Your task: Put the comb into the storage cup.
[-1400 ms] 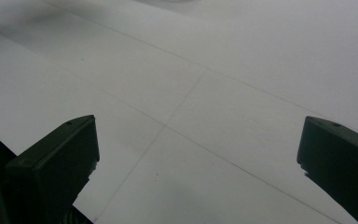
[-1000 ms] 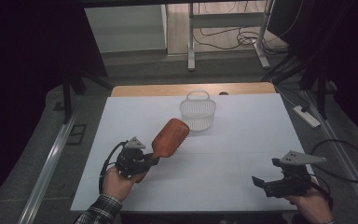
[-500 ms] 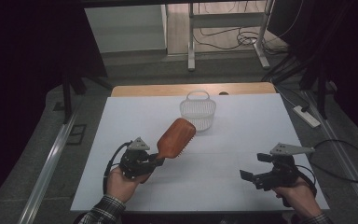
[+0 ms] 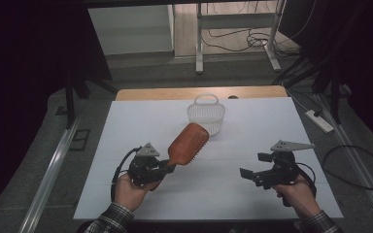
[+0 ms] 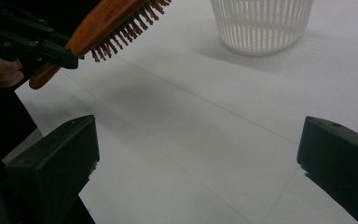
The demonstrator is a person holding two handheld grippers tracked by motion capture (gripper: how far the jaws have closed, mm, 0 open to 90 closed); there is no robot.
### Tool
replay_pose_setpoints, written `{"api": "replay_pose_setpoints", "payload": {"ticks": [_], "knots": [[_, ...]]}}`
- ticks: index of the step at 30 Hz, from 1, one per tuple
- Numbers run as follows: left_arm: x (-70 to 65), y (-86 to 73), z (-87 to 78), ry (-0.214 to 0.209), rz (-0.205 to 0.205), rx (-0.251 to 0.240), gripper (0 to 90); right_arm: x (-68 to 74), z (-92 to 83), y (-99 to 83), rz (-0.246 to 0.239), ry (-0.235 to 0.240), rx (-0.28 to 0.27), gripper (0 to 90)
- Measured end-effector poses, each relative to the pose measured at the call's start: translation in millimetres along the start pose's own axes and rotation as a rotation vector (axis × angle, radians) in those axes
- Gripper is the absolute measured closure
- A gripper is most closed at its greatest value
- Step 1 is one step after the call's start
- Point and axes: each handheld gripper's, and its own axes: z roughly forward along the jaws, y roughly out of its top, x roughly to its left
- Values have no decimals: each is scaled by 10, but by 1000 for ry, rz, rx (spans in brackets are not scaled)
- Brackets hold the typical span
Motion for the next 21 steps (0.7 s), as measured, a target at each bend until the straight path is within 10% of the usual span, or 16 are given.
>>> {"api": "replay_pose_setpoints", "payload": {"ticks": [21], "knots": [[-108, 98, 75, -30, 18, -23, 719, 95, 348, 215, -8, 56, 31, 0]]}}
